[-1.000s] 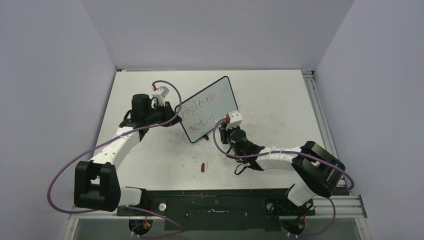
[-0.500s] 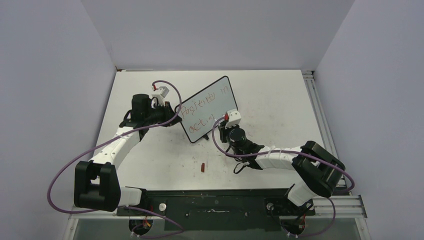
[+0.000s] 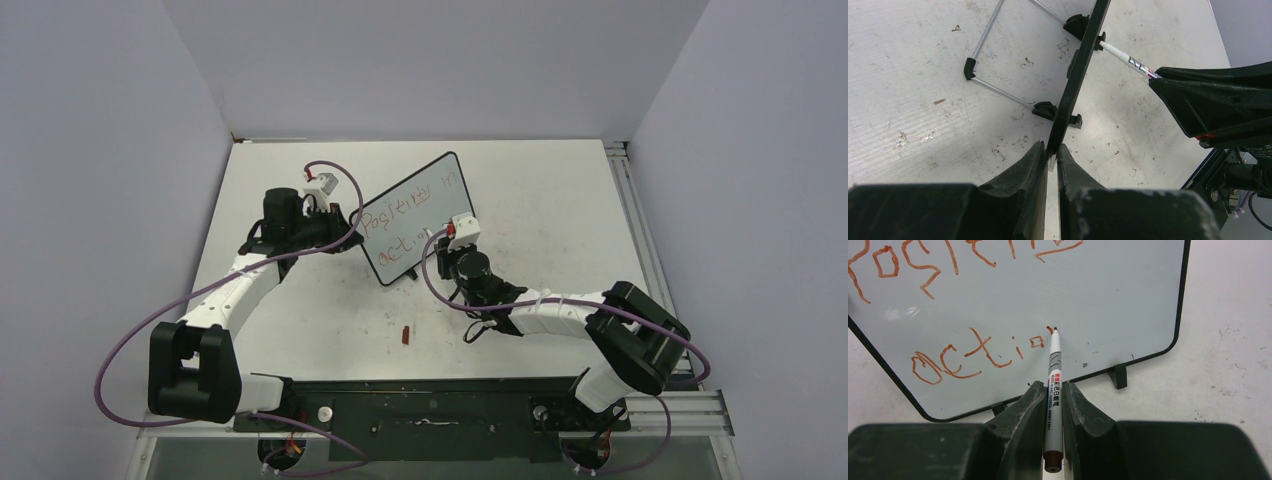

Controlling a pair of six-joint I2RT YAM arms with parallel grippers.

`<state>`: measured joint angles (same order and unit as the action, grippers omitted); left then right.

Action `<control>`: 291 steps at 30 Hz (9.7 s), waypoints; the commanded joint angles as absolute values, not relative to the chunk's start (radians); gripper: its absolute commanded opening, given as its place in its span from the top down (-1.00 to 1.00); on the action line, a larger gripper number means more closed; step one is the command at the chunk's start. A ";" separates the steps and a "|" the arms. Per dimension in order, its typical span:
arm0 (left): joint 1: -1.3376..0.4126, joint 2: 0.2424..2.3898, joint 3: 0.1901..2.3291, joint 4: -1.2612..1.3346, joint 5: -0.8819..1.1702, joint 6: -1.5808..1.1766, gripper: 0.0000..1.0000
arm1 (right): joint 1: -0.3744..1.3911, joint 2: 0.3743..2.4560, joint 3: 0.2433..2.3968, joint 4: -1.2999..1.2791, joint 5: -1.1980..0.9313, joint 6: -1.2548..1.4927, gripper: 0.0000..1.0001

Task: Write a sentence on the whiteboard
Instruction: Write a sentence on the whiteboard, then close the whiteboard marker at the center of the board.

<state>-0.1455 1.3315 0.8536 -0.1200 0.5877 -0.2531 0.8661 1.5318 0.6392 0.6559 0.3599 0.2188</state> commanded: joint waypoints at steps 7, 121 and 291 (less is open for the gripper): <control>-0.149 1.304 0.896 -0.126 0.594 -0.253 1.00 | 0.854 1.539 0.690 0.688 0.400 0.224 0.89; -0.147 1.282 0.899 -0.144 0.565 -0.252 0.74 | 0.808 1.208 0.548 0.492 0.477 0.300 0.89; -0.836 0.715 0.690 -0.405 0.520 -0.022 1.00 | 0.587 0.938 0.810 -0.242 -1.042 0.491 0.86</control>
<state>-0.8364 0.7250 0.6796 -0.4599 0.4854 -0.0395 0.5762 0.9340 0.7746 -0.2752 -1.0367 0.5137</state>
